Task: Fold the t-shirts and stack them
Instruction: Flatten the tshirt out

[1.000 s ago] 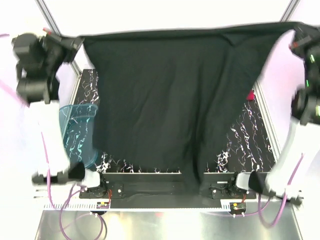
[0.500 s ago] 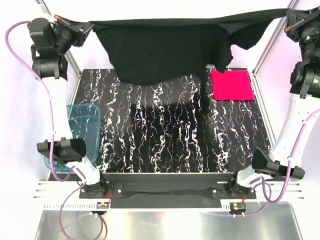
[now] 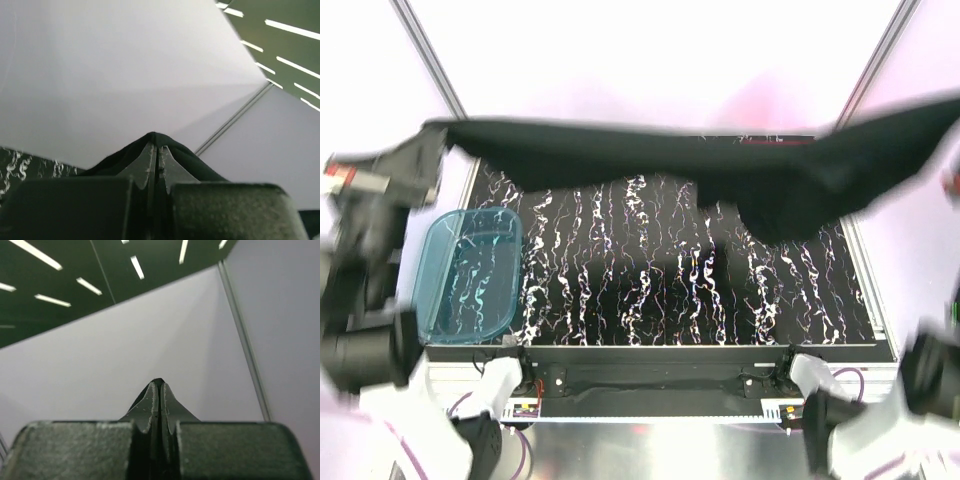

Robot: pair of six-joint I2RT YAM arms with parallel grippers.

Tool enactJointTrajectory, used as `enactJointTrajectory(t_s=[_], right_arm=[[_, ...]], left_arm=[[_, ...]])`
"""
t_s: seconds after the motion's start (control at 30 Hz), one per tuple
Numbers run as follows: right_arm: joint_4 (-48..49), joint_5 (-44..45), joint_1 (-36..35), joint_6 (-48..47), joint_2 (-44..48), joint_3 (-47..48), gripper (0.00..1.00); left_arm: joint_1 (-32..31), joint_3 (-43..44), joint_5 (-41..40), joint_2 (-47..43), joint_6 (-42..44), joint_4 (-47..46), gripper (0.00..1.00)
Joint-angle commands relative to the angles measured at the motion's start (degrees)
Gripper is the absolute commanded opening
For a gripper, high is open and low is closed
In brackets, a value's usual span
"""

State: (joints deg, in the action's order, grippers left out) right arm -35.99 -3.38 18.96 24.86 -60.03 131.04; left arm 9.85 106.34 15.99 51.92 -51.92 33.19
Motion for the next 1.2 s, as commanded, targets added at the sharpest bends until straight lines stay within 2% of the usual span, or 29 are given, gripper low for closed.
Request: enactJointTrajectory(t_s=[0.0,0.13,0.3,0.37,0.43,0.5,0.53,0.67,0.77,0.83,0.93,1.17], right_arm=[[-1.2,4.9,0.5,-3.3,3.2,1.2,0.00],[-3.9,4.5,0.4,-5.8,3.6,4.2,0.00],[-1.1,3.6,0.2,-4.7,3.9,-4.2,0.00],[1.7,0.4,0.2,-3.4,3.4,-14.9,0.00],[4.2,-1.3,0.2,-2.3,3.2,-21.3,0.00],[8.2,-1.9,0.2,-1.1,3.0,-28.0,0.00],[9.7,-2.6,0.2,-0.5,2.7,-34.2,0.00],[17.9,-4.4,0.2,1.3,-0.4,-47.8,0.00],[23.0,-5.8,0.0,2.4,-3.0,-56.1,0.00],[24.7,-5.9,-0.6,2.0,-6.3,-59.4,0.00],[24.7,-4.5,-2.3,-0.2,-11.5,-57.8,0.00],[19.8,-3.9,-2.5,-0.8,-19.8,-43.5,0.00]], left_arm=[[-0.3,2.5,-7.5,-1.6,4.9,6.9,0.00],[-0.4,4.2,-9.2,-2.8,5.6,9.0,0.00],[-0.4,-2.5,-5.8,-0.4,3.2,4.7,0.00],[-0.4,-7.2,-4.1,1.9,2.7,2.4,0.00],[-0.4,-10.3,-3.2,3.8,3.0,0.6,0.00],[-0.4,-17.0,-2.8,5.4,3.3,-2.1,0.00],[-0.5,-19.4,-2.4,6.9,3.9,-5.4,0.00],[-3.5,-30.6,-2.8,13.0,7.0,-11.3,0.00],[-6.2,-34.4,-2.8,20.4,8.7,-16.3,0.00],[-7.4,-34.1,-3.2,24.5,10.0,-17.4,0.00],[-9.6,-29.6,-5.0,31.6,11.8,-17.6,0.00],[-12.9,-11.6,-6.1,38.9,11.8,-13.9,0.00]])
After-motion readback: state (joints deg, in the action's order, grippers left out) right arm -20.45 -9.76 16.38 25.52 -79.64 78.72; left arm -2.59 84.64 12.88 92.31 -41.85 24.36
